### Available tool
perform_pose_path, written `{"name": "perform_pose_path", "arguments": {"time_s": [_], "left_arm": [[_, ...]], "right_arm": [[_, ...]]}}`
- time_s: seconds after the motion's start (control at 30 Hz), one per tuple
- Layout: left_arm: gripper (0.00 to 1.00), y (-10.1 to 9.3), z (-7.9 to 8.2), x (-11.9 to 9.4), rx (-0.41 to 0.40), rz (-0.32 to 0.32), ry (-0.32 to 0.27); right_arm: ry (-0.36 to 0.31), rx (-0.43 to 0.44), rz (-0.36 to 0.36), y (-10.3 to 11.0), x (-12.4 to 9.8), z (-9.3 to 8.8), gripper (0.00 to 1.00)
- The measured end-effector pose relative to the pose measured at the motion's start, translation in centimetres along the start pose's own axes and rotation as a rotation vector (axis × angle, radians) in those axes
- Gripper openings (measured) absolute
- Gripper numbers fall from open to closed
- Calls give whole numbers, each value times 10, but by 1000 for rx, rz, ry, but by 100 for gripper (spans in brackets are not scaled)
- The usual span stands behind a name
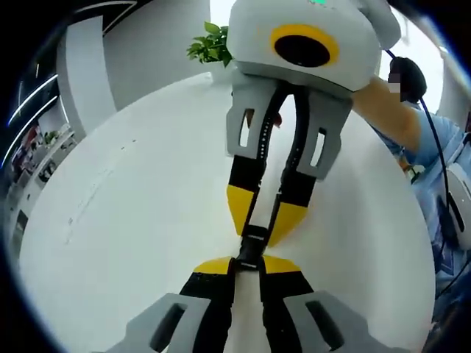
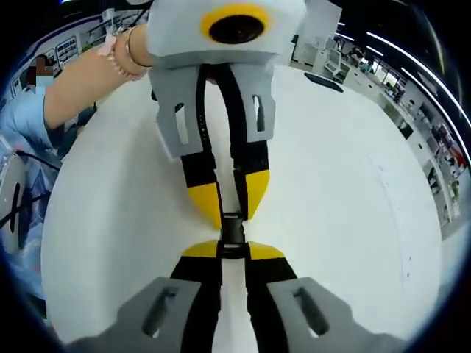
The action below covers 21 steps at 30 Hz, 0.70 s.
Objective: Snap the two parts of the plastic buckle together until the buckle closes and remains connected.
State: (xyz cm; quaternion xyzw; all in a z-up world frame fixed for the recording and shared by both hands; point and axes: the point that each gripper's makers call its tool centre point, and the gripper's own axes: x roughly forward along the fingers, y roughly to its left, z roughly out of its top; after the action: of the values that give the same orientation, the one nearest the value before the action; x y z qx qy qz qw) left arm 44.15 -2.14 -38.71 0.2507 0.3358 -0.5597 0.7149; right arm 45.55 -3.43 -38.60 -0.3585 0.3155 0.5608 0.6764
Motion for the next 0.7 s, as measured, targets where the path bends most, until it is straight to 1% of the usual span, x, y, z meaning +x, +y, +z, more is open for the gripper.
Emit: {"name": "perform_pose_path", "arguments": {"time_s": [0.27, 0.3, 0.47, 0.53, 0.6, 0.7], "left_arm": [[11, 17, 4, 4, -46, 32, -37], [11, 23, 5, 5, -53, 37, -42], [12, 34, 9, 6, -64, 72, -58], [12, 34, 8, 6, -61, 83, -64], [12, 40, 9, 6, -77, 93, -73], [12, 46, 10, 5, -87, 99, -82]], "right_arm": [[10, 0, -28, -20, 3, 2, 10], [12, 2, -32, -23, 3, 1, 9], [5, 16, -50, -31, 5, 1, 10], [2, 24, -56, -35, 6, 2, 10], [-9, 21, -61, -39, 7, 4, 10], [-13, 28, -65, -40, 7, 4, 10]]}}
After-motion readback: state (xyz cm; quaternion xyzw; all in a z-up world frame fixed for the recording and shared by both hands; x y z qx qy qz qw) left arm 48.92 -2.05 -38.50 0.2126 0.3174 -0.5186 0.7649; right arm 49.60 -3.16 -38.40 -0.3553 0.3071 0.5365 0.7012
